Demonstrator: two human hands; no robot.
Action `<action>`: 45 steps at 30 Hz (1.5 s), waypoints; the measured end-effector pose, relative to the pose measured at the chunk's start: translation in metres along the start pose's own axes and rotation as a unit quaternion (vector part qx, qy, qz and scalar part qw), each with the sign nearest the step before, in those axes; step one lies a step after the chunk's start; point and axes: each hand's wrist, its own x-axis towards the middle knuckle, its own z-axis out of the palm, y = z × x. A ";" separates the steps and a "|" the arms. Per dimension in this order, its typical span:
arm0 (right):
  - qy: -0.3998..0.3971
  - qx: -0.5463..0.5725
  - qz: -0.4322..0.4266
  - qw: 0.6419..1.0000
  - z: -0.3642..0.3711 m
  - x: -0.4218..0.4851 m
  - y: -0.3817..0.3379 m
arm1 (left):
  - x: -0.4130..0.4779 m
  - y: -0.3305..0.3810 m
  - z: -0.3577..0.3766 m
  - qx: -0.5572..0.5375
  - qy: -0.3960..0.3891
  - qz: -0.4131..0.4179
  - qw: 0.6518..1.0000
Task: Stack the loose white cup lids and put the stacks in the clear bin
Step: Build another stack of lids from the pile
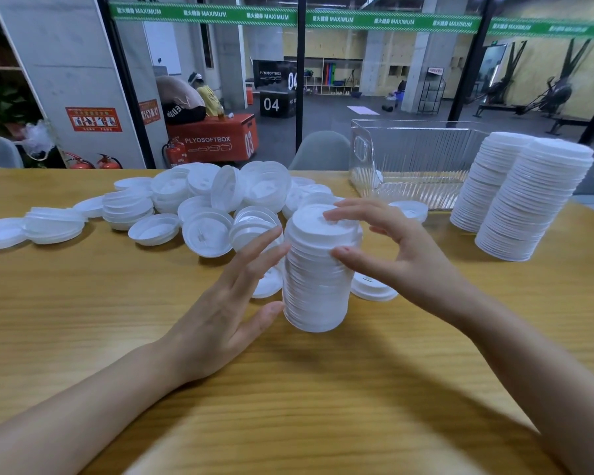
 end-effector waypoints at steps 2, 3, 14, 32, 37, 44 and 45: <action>-0.003 -0.007 0.000 1.000 0.000 -0.001 0.001 | 0.000 0.000 0.000 0.004 -0.003 -0.003 1.000; -0.006 -0.008 0.001 1.000 0.000 -0.001 0.001 | 0.000 0.000 0.000 0.005 -0.005 -0.003 1.000; 0.042 -0.053 0.053 0.996 -0.028 -0.013 0.040 | 0.000 0.000 0.000 0.006 -0.002 -0.004 1.000; -0.095 -0.194 0.156 0.964 -0.028 -0.016 0.078 | 0.000 0.000 0.000 0.005 -0.004 -0.010 1.000; 0.071 -0.036 0.137 0.987 -0.030 -0.010 0.057 | 0.000 -0.001 0.000 0.003 -0.008 -0.012 1.000; 0.079 0.047 0.012 0.996 -0.013 -0.002 0.007 | 0.000 0.000 0.000 0.001 -0.005 -0.009 1.000; 0.063 0.025 0.002 0.998 -0.010 -0.001 0.003 | 0.001 0.000 0.000 0.000 -0.005 -0.010 1.000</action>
